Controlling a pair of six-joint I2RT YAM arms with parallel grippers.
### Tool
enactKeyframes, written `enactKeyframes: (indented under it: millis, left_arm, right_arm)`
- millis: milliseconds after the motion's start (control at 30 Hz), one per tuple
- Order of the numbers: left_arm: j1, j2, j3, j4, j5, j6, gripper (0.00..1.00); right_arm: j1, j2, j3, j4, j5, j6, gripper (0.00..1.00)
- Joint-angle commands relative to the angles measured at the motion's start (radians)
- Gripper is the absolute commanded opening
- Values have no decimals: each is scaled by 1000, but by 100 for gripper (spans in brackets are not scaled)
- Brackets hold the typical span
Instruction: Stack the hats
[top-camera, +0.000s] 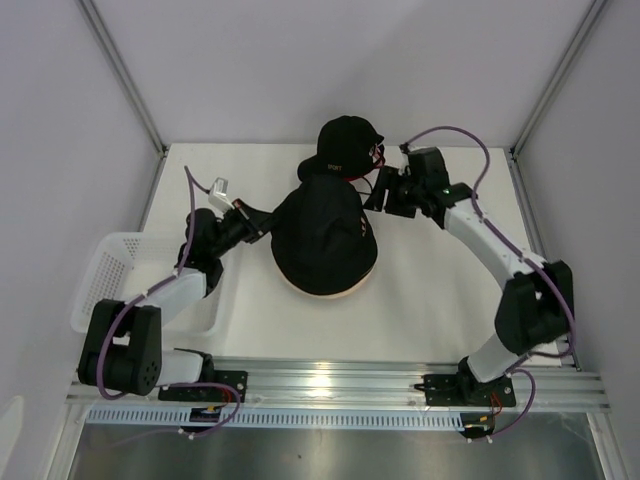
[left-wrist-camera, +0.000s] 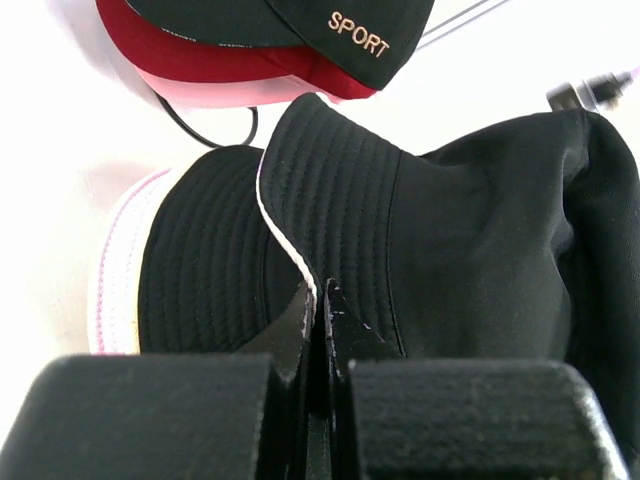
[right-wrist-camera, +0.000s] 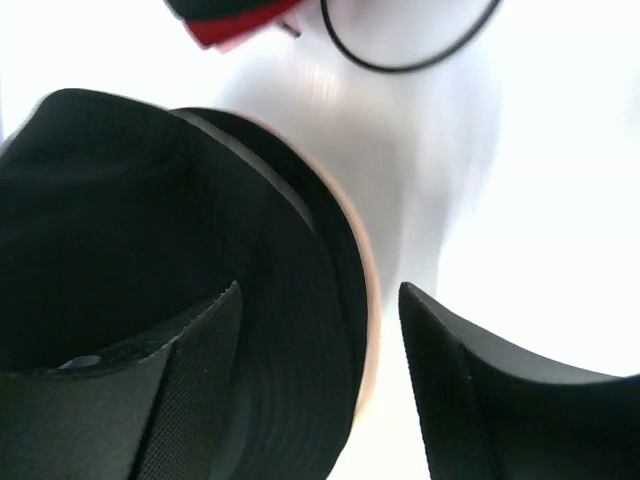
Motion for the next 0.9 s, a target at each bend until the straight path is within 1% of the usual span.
enactKeyframes:
  millis: [0, 100, 167, 267, 333, 400, 467, 567, 600, 633, 800, 867]
  left_arm:
    - [-33, -48, -47, 37, -45, 13, 1]
    - [-56, -74, -71, 35, -68, 22, 1]
    - [-67, -97, -91, 22, -93, 35, 1]
    - [-84, -111, -120, 23, -128, 32, 1]
    - [-93, -123, -145, 28, -142, 28, 1]
    - [-99, -132, -156, 25, -144, 30, 1]
    - [-102, -144, -163, 23, -153, 30, 1]
    - [-110, -169, -188, 20, -173, 30, 1]
    - [-113, -176, -197, 18, -176, 30, 1]
    - [-113, -184, -200, 18, -177, 32, 1]
    - [-119, -200, -197, -3, -185, 41, 1]
    - [-119, -206, -197, -3, -185, 39, 1]
  right_arm:
    - [6, -181, -134, 129, 34, 204, 68]
    - [2, -238, -241, 170, 98, 267, 70]
    - [-9, -285, -319, 198, 89, 331, 70]
    - [-6, -351, -409, 304, 49, 409, 69]
    - [3, -378, -476, 343, 69, 454, 68]
    - [8, -414, -524, 345, 101, 471, 67]
    - [10, -459, -553, 353, 115, 482, 65]
    - [9, -502, -608, 393, 117, 511, 60]
    - [10, -523, -619, 414, 112, 517, 56]
    - [8, -529, -628, 420, 111, 520, 55]
    - [9, -519, -663, 449, 68, 561, 56]
    - [13, -514, -676, 491, 60, 572, 56]
